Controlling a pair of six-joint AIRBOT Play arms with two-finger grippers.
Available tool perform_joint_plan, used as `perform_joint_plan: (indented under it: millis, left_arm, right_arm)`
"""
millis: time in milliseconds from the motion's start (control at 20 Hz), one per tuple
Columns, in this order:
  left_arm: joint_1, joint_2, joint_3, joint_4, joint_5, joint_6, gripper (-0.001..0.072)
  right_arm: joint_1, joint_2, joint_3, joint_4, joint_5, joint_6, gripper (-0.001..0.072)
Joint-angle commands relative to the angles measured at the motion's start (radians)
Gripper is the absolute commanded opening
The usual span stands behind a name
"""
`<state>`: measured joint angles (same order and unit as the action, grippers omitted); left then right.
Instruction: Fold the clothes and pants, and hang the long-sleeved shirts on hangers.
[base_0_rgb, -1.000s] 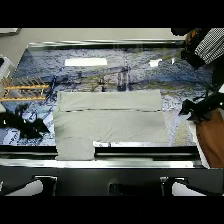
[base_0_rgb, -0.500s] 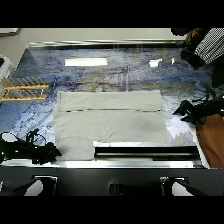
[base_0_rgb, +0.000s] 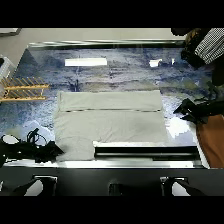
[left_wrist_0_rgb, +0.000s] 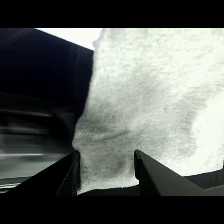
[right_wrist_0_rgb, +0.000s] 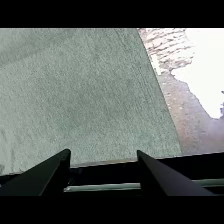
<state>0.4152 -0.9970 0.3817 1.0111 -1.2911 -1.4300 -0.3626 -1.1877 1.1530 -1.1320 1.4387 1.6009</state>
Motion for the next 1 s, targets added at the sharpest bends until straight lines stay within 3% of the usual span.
perform_joint_plan:
  millis: [0, 100, 200, 300, 350, 400, 450, 600, 700, 800, 950]
  left_arm:
    - [-0.001, 0.0, -0.003, -0.014, 0.033, 0.01, 0.0362]
    - [-0.007, -0.004, -0.007, -0.036, 0.045, 0.01, 0.0362]
    - [-0.023, -0.021, -0.015, -0.053, 0.048, 0.01, 0.0362]
    - [-0.045, -0.04, -0.025, -0.076, 0.047, 0.018, 0.036]
    - [-0.055, -0.045, -0.027, -0.081, 0.048, 0.022, 0.0274]
    - [-0.058, -0.045, -0.027, -0.081, 0.048, 0.022, 0.01]
    - [-0.058, -0.044, -0.026, -0.081, 0.048, 0.029, 0.0019]
    - [-0.057, -0.043, -0.026, -0.08, 0.048, 0.039, 0.0019]
    - [-0.057, -0.043, -0.026, -0.08, 0.048, 0.043, 0.0019]
    - [-0.057, -0.043, -0.026, -0.08, 0.045, 0.043, 0.0019]
    - [-0.057, -0.043, -0.026, -0.08, 0.043, 0.044, 0.0018]
  right_arm:
    - [0.0, 0.005, 0.0, 0.002, 0.001, -0.001, 0.0475]
    - [0.0, 0.005, 0.0, 0.002, -0.001, -0.001, 0.0474]
    - [0.0, 0.005, 0.0, 0.002, -0.002, -0.001, 0.0394]
    - [0.0, 0.005, 0.0, 0.002, -0.002, -0.001, 0.0383]
    - [0.0, 0.005, 0.0, 0.002, -0.002, -0.001, 0.0383]
    - [0.0, 0.005, 0.0, 0.003, -0.002, -0.001, 0.0383]
    - [0.0, 0.005, 0.0, 0.003, 0.003, -0.001, 0.0383]
    - [0.0, 0.005, 0.0, 0.071, 0.034, -0.017, 0.0383]
    - [-0.003, 0.005, 0.001, 0.122, 0.054, -0.088, 0.0386]
    - [-0.003, 0.002, 0.0, 0.038, 0.043, -0.095, 0.0389]
    - [-0.003, -0.05, -0.019, -0.025, 0.043, -0.096, 0.0452]
